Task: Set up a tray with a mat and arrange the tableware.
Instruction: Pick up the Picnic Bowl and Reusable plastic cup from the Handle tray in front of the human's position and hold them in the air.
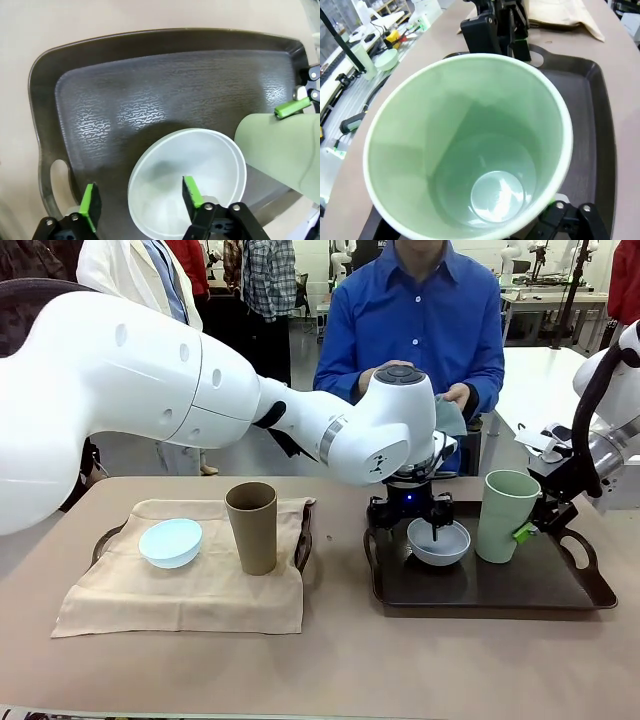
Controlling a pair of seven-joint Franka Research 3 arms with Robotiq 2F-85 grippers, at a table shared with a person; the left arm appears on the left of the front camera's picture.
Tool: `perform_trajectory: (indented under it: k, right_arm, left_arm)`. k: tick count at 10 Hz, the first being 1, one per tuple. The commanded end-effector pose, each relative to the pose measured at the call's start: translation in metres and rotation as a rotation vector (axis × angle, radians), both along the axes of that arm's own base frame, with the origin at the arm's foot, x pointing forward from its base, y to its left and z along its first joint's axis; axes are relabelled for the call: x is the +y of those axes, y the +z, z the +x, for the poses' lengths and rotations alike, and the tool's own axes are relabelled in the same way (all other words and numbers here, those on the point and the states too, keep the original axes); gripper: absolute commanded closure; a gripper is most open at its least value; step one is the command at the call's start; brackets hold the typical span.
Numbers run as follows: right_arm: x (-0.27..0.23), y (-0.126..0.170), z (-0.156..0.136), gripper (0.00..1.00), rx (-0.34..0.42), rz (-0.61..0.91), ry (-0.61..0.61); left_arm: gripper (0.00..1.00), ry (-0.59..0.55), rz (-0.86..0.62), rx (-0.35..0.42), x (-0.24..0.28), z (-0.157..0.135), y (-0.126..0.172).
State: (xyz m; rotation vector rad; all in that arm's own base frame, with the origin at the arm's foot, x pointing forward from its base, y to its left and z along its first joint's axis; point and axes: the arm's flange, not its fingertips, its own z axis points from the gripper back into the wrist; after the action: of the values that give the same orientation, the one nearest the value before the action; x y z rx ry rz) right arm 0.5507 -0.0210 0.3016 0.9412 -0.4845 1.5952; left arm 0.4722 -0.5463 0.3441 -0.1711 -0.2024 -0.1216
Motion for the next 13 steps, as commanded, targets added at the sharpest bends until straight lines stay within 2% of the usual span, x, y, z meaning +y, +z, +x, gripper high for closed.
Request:
perform_trajectory:
  k: [1,2,3,4,5,6,7,8,9,11,13]
  right_arm:
    - [0.001,-0.002,-0.004,0.6,-0.033,-0.013,0.008]
    - [0.0,-0.002,-0.004,1.0,-0.033,-0.009,0.007]
    - [0.0,-0.003,-0.003,1.0,-0.03,-0.008,0.005]
    - [0.0,-0.002,-0.003,1.0,-0.029,-0.009,0.005]
    - [0.0,-0.003,-0.003,0.75,-0.03,-0.012,0.005]
    - [0.0,-0.003,-0.003,0.76,-0.031,-0.012,0.004]
    - [-0.001,-0.003,-0.002,1.0,-0.034,-0.012,0.005]
    - [-0.001,-0.002,-0.001,0.76,-0.036,-0.009,0.003]
    - [-0.002,-0.002,-0.001,1.0,-0.036,-0.008,0.002]
    - [-0.004,-0.001,-0.003,1.0,-0.052,-0.016,-0.004]
    - [-0.01,0.03,-0.018,1.0,-0.071,-0.008,-0.005]
  left_arm:
    - [1.0,-0.008,0.02,0.015,-0.002,0.005,-0.001]
    - [0.64,-0.001,0.024,0.014,0.0,0.007,-0.002]
    - [1.0,0.001,0.026,0.014,0.001,0.008,-0.003]
    - [1.0,0.006,0.027,0.012,0.0,0.008,-0.003]
    - [1.0,0.012,0.027,0.011,0.0,0.007,-0.003]
    - [1.0,0.016,0.027,0.007,0.0,0.007,-0.002]
    - [1.0,0.016,0.027,0.005,-0.001,0.007,-0.001]
    - [1.0,0.015,0.029,0.002,-0.001,0.007,0.0]
    - [1.0,0.018,0.032,0.001,-0.001,0.007,0.0]
    - [1.0,0.017,0.052,-0.01,0.0,0.007,0.0]
    - [1.0,0.021,0.074,0.0,0.004,-0.002,0.019]
